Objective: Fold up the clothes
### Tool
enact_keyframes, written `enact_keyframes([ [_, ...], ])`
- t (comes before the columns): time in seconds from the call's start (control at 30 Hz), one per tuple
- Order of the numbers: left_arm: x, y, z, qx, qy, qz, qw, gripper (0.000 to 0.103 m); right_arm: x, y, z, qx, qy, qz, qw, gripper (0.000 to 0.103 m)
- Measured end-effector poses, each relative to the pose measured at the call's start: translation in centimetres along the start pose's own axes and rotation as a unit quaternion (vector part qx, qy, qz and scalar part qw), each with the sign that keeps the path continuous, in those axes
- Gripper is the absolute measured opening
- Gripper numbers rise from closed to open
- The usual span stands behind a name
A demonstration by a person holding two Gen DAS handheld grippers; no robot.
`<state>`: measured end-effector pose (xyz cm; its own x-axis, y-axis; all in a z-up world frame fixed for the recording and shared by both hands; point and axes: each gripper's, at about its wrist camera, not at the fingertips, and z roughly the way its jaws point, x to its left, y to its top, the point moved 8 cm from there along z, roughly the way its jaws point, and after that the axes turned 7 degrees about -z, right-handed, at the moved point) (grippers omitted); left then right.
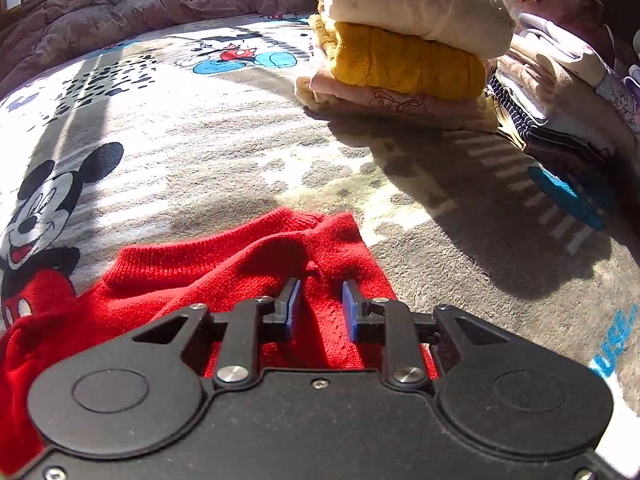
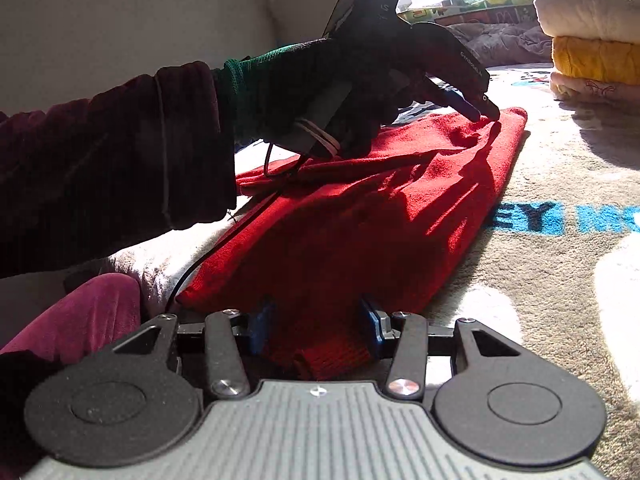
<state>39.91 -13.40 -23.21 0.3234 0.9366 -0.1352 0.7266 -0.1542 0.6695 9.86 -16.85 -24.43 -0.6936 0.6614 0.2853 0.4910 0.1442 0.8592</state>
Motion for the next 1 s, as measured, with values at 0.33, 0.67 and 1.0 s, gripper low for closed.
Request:
enact_keyframes([
  [0.33,3.8,-2.0,-7.9,-0.048,0.053,-0.053,0.996,0.045,0.5,0.0,-0.6,-0.002,-0.005,-0.006,1.0,0.048],
  [0.67,15.3,-12.1,-21.3,-0.104,0.119,-0.254,0.9542,0.05,2.7,0.8,-2.6,-0.038,-0.025,-0.059,0.997,0.049],
  [1.0,18.1,-16.8,-23.0,-0.118,0.066,-0.382,0.9144,0.05,3.2,-0.4,-2.5,0.014,-0.059,-0.084,0.995,0.051],
])
